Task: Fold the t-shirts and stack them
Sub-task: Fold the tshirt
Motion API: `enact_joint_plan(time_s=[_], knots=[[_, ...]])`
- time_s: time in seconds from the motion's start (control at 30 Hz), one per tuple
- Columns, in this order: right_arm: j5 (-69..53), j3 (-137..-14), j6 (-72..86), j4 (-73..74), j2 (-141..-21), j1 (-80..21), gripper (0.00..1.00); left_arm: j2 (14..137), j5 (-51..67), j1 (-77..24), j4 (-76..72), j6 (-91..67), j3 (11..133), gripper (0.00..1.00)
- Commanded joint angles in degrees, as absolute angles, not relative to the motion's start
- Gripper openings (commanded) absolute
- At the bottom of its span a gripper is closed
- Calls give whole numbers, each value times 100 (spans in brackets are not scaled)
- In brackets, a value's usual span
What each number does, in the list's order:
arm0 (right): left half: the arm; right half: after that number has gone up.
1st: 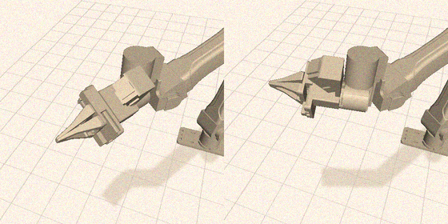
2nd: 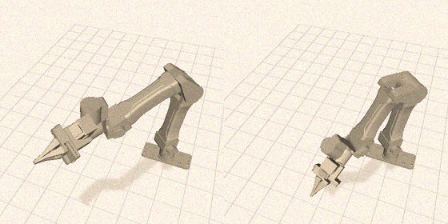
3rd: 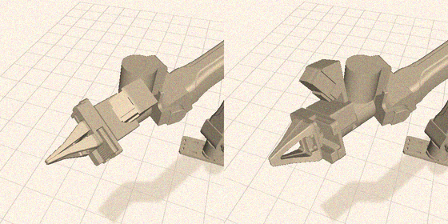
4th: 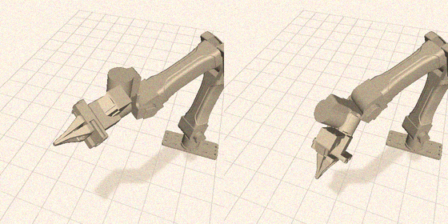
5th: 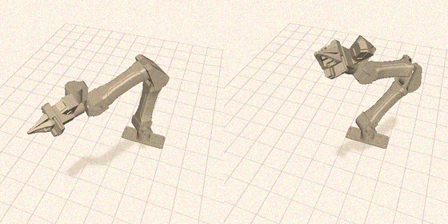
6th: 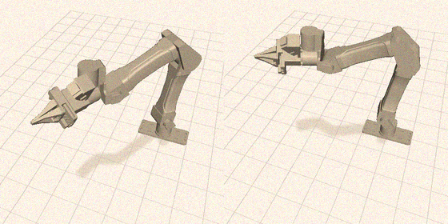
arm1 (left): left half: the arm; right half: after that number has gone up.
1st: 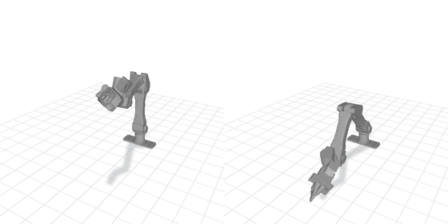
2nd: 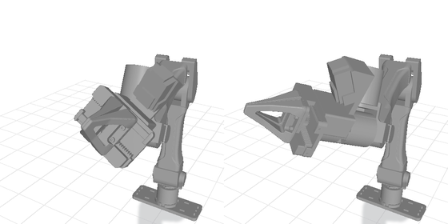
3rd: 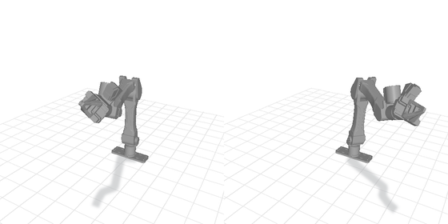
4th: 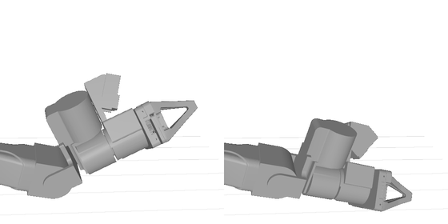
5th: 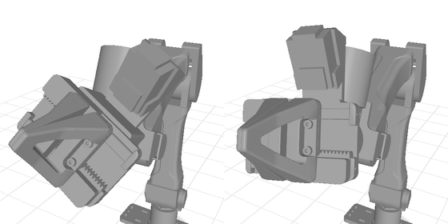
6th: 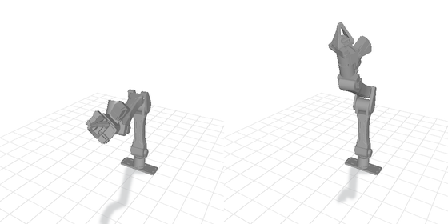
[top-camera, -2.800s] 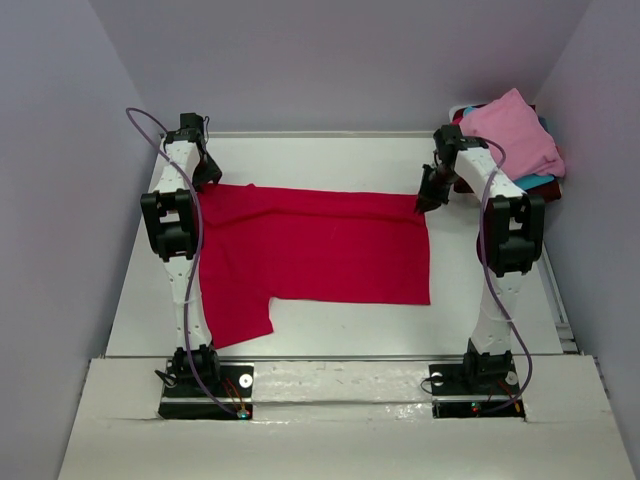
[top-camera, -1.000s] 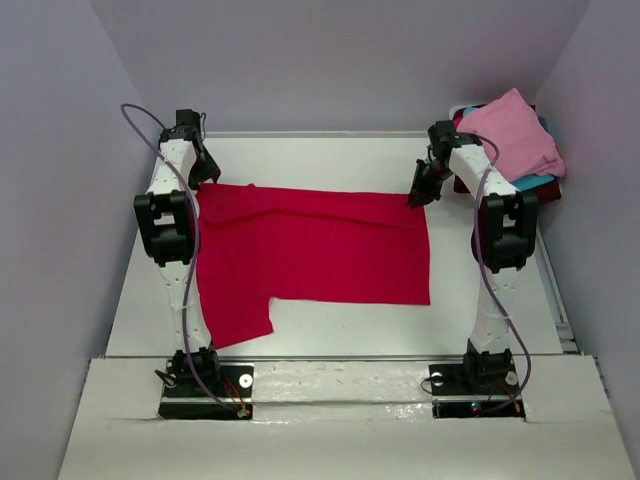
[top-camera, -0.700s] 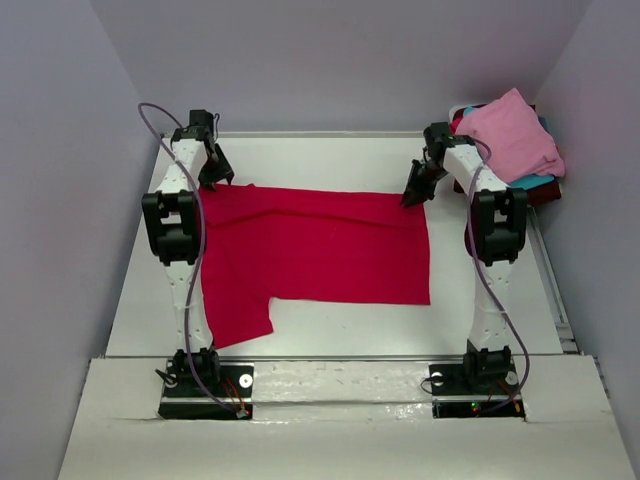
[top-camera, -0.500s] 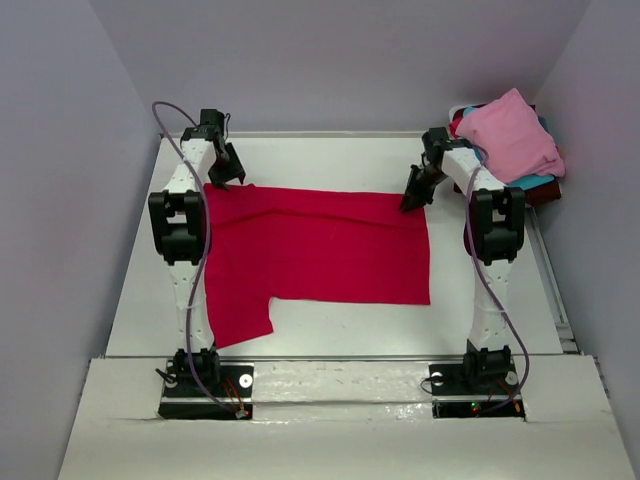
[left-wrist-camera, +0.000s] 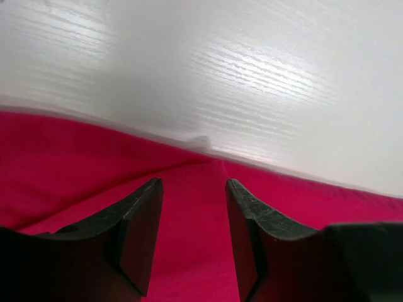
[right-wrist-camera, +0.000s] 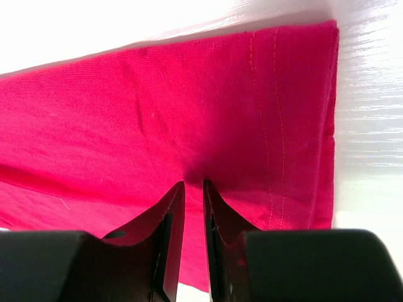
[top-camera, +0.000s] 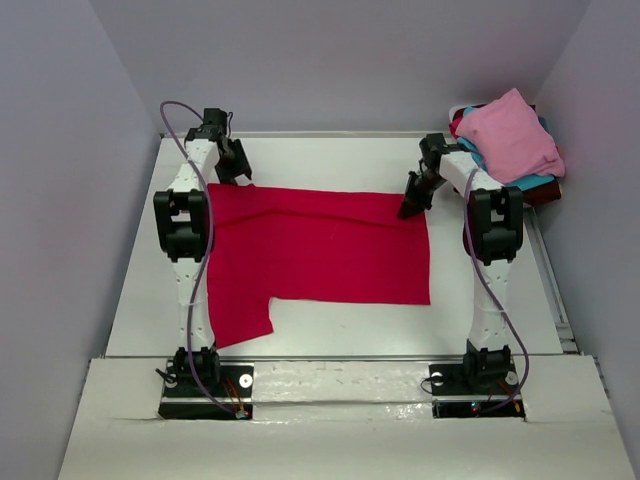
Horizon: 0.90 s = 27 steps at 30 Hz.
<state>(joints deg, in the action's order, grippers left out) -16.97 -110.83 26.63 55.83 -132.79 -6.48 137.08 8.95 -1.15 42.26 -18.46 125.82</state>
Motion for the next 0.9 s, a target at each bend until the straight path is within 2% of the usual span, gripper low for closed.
enact_joint_plan(time_s=[0.0, 0.3, 0.4, 0.53, 0.63, 0.87], knots=[[-1723, -11136, 2540, 5528, -13350, -703, 24, 13904, 1283, -149, 4157, -1687, 12867, 56], [-1723, -11171, 2540, 5555, -13395, -703, 24, 14010, 1283, -264, 4043, -1626, 12806, 55], [-1732, -11145, 2540, 5537, -13403, -703, 24, 14019, 1266, -264, 4043, -1617, 12841, 51], [-1731, -11127, 2558, 5511, -13412, -703, 24, 13983, 1222, -264, 4069, -1608, 12832, 43], [-1740, -11144, 2549, 5511, -13421, -703, 24, 13966, 1134, -264, 4104, -1608, 12788, 30], [-1749, -11180, 2540, 5511, -13447, -703, 24, 13729, 731, -264, 4140, -1626, 12552, 9]])
